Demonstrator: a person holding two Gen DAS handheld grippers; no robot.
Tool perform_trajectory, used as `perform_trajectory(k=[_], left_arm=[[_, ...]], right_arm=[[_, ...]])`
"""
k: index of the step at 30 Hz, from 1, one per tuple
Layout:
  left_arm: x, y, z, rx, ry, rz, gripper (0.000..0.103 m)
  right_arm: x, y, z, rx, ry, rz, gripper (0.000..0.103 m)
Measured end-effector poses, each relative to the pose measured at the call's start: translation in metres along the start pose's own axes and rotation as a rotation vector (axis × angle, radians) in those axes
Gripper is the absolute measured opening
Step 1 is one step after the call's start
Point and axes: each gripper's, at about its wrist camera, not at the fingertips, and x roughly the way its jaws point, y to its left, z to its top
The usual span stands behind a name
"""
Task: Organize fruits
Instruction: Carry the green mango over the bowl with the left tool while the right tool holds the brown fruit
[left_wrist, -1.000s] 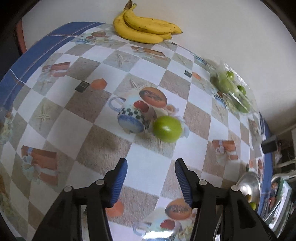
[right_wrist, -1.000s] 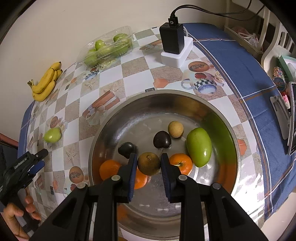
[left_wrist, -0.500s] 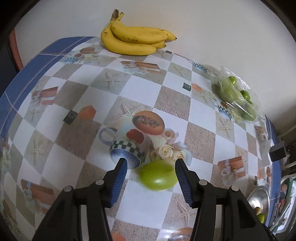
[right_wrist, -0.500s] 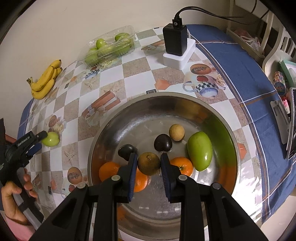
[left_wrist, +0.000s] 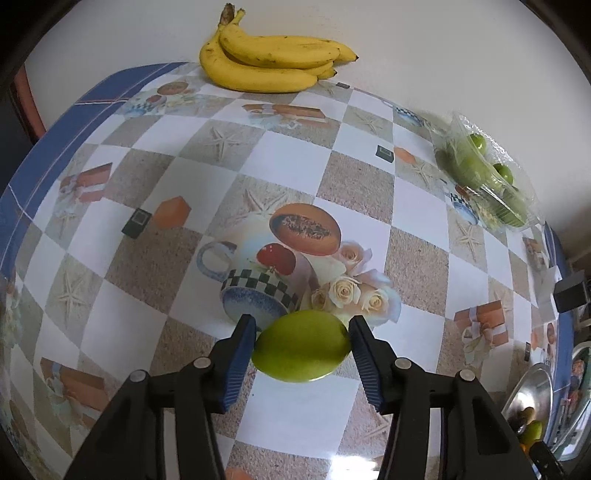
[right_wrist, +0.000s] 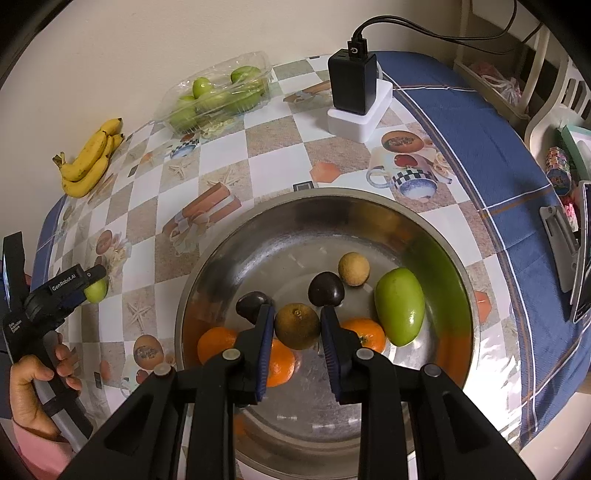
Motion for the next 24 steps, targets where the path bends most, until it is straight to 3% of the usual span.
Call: perform_trajectory(k=[9, 16, 24], left_arm=[[-0.039, -0.025, -0.009, 0.034, 0.003, -0.085, 0.054], [-0.077, -0.083, -0.048, 0.187, 0.025, -0.220, 0.054], [-0.093, -0.138, -0.107, 0.364, 0.076, -0.267, 0.054]], right_arm=[[0.000, -0.004, -0.001, 0.015, 0.000, 0.007, 0.027], [-0.011, -0.016, -0.004, 0.053, -0.011, 0.028, 0.027], [-0.022, -0.033, -0.022, 0.075, -0.013, 0.027, 0.027]])
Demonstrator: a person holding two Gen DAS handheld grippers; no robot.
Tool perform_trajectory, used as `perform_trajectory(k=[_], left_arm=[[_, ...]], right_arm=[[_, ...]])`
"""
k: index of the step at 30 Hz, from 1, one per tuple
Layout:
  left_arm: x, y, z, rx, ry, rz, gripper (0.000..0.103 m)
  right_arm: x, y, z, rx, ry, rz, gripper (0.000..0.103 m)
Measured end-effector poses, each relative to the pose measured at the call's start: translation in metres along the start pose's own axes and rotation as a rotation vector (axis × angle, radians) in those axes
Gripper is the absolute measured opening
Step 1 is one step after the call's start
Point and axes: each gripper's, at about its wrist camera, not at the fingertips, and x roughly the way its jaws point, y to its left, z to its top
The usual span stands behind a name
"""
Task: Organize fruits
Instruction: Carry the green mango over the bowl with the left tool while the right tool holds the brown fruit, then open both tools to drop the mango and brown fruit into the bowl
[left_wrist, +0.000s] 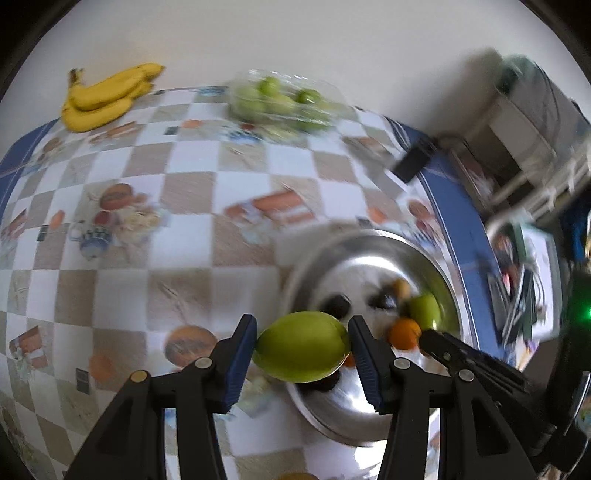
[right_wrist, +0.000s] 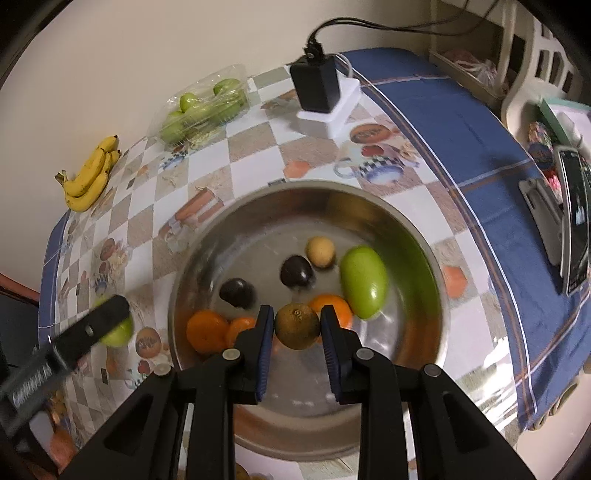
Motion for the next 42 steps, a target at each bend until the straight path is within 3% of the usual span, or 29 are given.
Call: perform_trajectory(k=[13, 42], left_arm=[[0.023, -0.027, -0.038, 0.016, 0.092, -0.026, 0.054], [0.045, -0.020, -0.045, -0.097, 0.188, -0.133, 0.057]], right_arm=[[0.011, -0.021, -0.026, 0.026, 0.060, -0.001, 0.027], [0.029, -0.030, -0.031, 0.042, 0.120, -0.028, 0.027]])
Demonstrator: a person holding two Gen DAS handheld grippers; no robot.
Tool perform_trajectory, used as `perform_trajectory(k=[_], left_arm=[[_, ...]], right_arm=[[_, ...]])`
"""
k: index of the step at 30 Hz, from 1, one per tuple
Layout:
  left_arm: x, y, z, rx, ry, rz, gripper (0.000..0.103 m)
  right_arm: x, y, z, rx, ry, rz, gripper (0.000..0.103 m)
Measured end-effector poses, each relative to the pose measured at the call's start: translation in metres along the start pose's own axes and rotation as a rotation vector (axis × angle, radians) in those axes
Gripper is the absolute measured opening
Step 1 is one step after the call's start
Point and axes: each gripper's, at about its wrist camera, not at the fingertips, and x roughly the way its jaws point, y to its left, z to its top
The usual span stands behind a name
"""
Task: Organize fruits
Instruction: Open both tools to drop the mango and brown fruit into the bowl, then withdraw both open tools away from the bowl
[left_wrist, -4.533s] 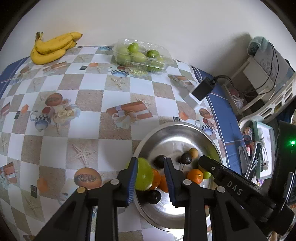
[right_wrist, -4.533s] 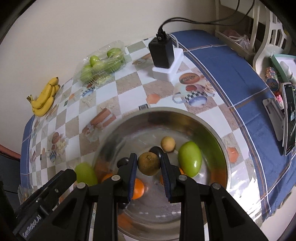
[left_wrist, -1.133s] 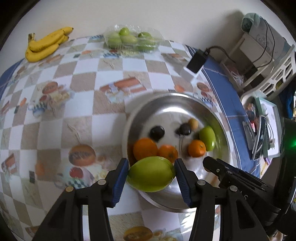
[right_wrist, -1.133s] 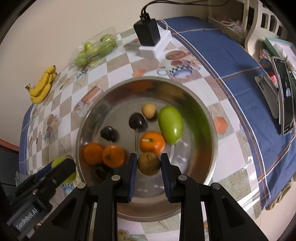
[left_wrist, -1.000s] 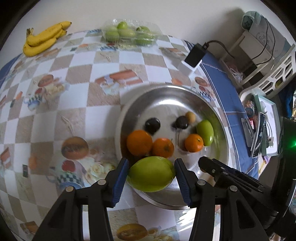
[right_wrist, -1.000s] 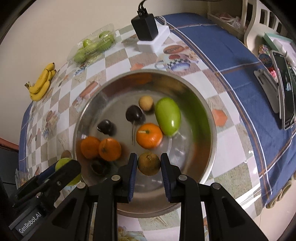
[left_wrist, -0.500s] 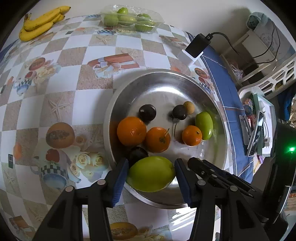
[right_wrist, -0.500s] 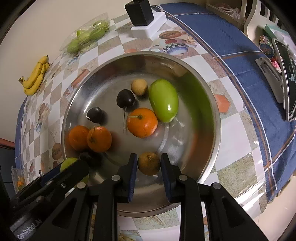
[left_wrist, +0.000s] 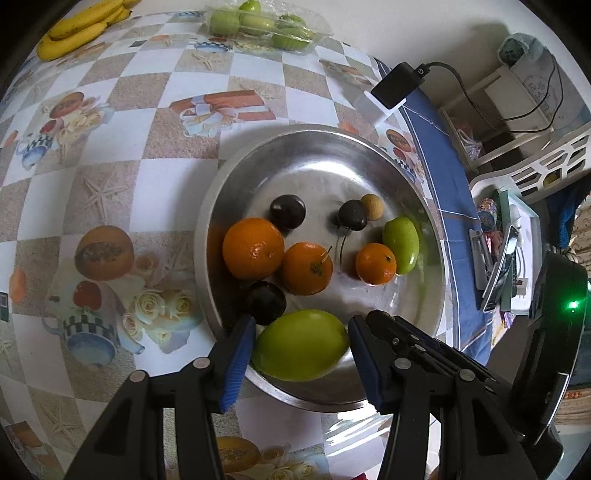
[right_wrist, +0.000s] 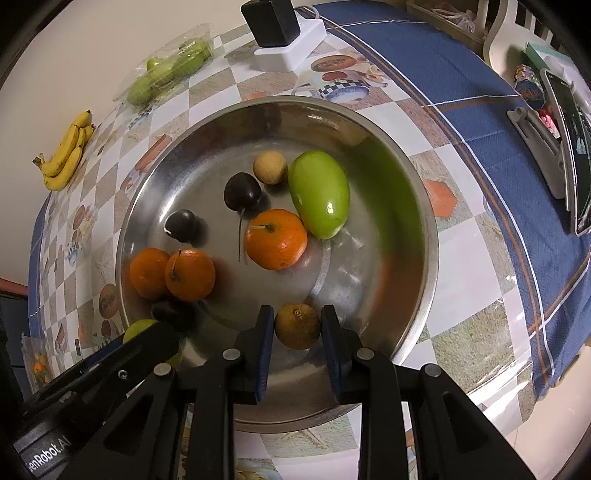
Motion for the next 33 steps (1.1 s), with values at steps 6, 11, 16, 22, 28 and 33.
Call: perform_trajectory(k=[6, 11, 16, 22, 28, 33], left_arm=[[0.000, 0.001, 0.000, -0.007, 0.001, -0.001, 0.061], [-0.007, 0.000, 0.001, 0.001, -0.008, 0.003, 0.061], [-0.019, 0.006, 0.003, -0.003, -0.035, 0.046, 0.063], [-0.032, 0.018, 0.002, -0.001, -0.080, 0.167, 0.071], [-0.040, 0.036, -0.002, -0.008, -0.114, 0.332, 0.085], [-0.051, 0.044, 0.001, 0.009, -0.140, 0.435, 0.091]], right_arm=[[0.001, -0.002, -0.001, 0.006, 0.000, 0.002, 0.027], [-0.001, 0.000, 0.000, -0.001, -0.011, 0.001, 0.029], [-0.004, 0.003, 0.000, -0.009, -0.019, 0.001, 0.049], [-0.008, 0.010, -0.002, -0.032, -0.034, 0.002, 0.072], [-0.009, 0.018, -0.006, -0.052, -0.040, 0.010, 0.089], [-0.016, 0.021, -0.006, -0.064, -0.077, -0.007, 0.095]])
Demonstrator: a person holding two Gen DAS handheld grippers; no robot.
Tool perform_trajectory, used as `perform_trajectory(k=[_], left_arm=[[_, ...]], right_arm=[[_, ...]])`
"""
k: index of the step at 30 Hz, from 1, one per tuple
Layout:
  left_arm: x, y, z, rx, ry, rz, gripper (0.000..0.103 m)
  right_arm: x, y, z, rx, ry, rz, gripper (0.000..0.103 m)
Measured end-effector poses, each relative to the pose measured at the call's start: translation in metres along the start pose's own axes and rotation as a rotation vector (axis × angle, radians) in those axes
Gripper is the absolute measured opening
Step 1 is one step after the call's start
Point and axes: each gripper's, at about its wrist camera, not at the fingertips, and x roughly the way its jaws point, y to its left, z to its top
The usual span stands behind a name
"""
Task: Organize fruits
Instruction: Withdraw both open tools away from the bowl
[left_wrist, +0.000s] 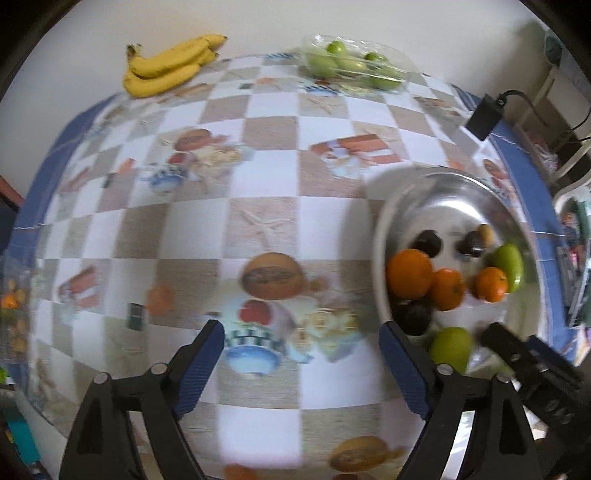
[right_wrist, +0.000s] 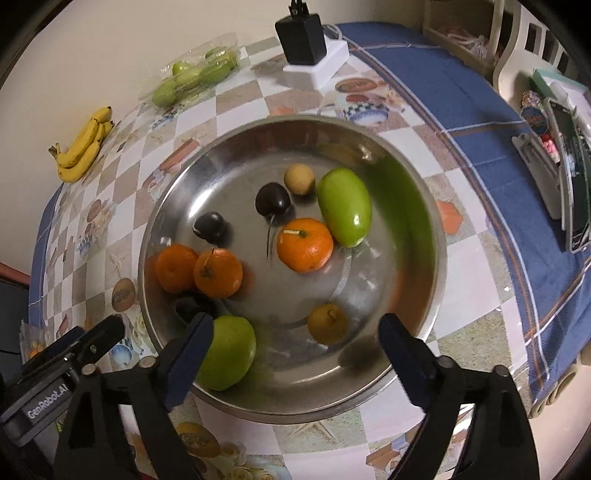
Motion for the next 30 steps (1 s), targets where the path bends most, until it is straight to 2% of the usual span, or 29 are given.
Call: perform_trajectory(k=[4, 7, 14, 23, 30], left_arm=[[-0.012, 0.005, 0.002, 0.026, -0.053, 0.078, 0.091], [-0.018, 0.008, 0.000, 0.035, -0.065, 0.091, 0.091], [-0.031, 0.013, -0.009, 0.037, -0.089, 0.201, 0.091], [-0.048, 0.020, -0.020, 0.023, -0.113, 0.243, 0.091], [-0.047, 0.025, -0.027, 0.007, -0.109, 0.254, 0.091]], right_arm=[[-0.005, 0.002, -0.002, -0.013, -0.006, 0.004, 0.095], [-0.011, 0.006, -0.003, -0.022, -0.014, 0.000, 0.095], [-0.026, 0.018, -0.010, -0.061, -0.018, 0.009, 0.095], [-0.041, 0.035, -0.019, -0.093, -0.036, -0.005, 0.095], [-0.044, 0.043, -0.023, -0.116, -0.052, -0.028, 0.095]])
